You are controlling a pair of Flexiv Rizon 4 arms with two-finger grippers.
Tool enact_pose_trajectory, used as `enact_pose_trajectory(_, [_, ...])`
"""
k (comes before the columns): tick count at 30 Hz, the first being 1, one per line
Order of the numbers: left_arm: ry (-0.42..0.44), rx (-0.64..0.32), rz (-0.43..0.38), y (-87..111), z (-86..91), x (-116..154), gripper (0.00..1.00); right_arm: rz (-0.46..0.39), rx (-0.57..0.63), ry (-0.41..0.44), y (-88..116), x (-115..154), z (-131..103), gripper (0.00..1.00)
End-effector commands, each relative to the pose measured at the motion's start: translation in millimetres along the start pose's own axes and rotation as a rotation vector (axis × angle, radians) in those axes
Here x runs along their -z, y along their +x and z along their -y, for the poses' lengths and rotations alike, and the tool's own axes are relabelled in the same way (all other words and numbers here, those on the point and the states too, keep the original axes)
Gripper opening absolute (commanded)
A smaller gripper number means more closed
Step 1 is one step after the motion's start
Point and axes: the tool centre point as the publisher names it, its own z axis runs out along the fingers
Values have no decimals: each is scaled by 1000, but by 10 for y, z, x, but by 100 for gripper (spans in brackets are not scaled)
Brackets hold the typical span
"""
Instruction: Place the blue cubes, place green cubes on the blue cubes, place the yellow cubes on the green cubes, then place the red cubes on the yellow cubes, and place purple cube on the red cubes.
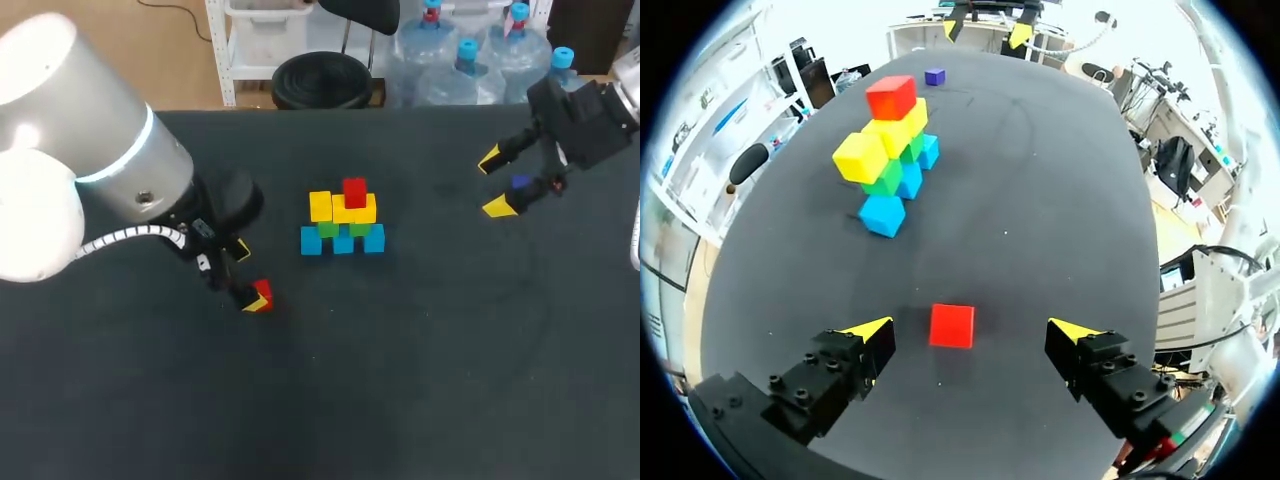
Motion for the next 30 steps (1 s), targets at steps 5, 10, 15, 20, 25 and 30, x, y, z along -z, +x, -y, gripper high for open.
enact_pose_trajectory(5, [23, 0, -3, 49, -17, -170, 100, 2, 1, -2, 2, -9, 12, 100])
enact_pose_trajectory(10, [30, 3, -3, 68, -26, -246, 100, 2, 1, -2, 2, -9, 12, 100])
enact_pose_trajectory(15, [36, -1, -6, 71, -32, -281, 100, 2, 1, -2, 2, -9, 12, 100])
enact_pose_trajectory(20, [32, -2, -8, 94, -31, -301, 100, 2, 1, -2, 2, -9, 12, 100])
enact_pose_trajectory(25, [33, -1, -22, 123, -31, -341, 100, 2, 1, -2, 2, -9, 12, 100])
enact_pose_trajectory(30, [38, 1, -27, 135, -43, -384, 100, 2, 1, -2, 2, -9, 12, 100])
